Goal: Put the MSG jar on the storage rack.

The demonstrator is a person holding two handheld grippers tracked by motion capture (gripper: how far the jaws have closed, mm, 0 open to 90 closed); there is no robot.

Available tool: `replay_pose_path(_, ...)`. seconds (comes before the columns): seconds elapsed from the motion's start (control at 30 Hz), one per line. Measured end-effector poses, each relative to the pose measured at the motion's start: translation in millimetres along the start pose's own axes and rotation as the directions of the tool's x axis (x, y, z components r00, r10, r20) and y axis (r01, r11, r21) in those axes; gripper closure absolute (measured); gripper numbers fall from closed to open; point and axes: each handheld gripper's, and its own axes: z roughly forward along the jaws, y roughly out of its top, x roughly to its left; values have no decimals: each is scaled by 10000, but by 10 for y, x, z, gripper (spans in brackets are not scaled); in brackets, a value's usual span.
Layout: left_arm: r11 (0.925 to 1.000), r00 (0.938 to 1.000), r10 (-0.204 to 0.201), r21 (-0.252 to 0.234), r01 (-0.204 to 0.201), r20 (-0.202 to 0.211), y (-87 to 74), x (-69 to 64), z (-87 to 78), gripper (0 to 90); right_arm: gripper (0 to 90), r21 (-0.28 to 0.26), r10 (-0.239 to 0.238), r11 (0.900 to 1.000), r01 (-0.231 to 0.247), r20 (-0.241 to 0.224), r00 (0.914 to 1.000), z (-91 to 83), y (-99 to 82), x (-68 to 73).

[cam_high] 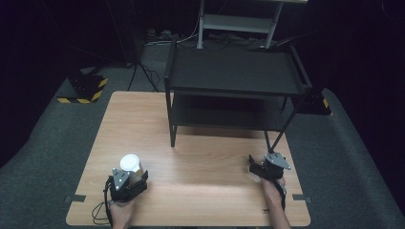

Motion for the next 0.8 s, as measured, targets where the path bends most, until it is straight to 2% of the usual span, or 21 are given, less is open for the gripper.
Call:
replay_pose_path(0.07,10000,10000,-41,-13,41,-46,7,3,1,291,97,-9,22,10000,-22,-6,10000,0,-1,-4)
replay_pose_path(0.23,9999,9999,107,-11,-108,-103,8,-10,0,301,97,-15,31,10000,-31,-18,10000,1,-2,-7)
replay_pose_path(0.37,9986,9982,522,-101,-525,-282,0,-56,-6,311,98,-19,44,10000,-45,-18,10000,1,-3,-8)
replay_pose_path(0.53,9998,9997,216,-30,-216,-103,31,6,-6,315,98,3,51,10000,-51,-24,10000,0,0,-8)
replay_pose_path(0.8,9991,9991,424,5,-424,77,84,-4,-3,317,98,-10,96,10000,-96,-55,9999,-2,-1,-15)
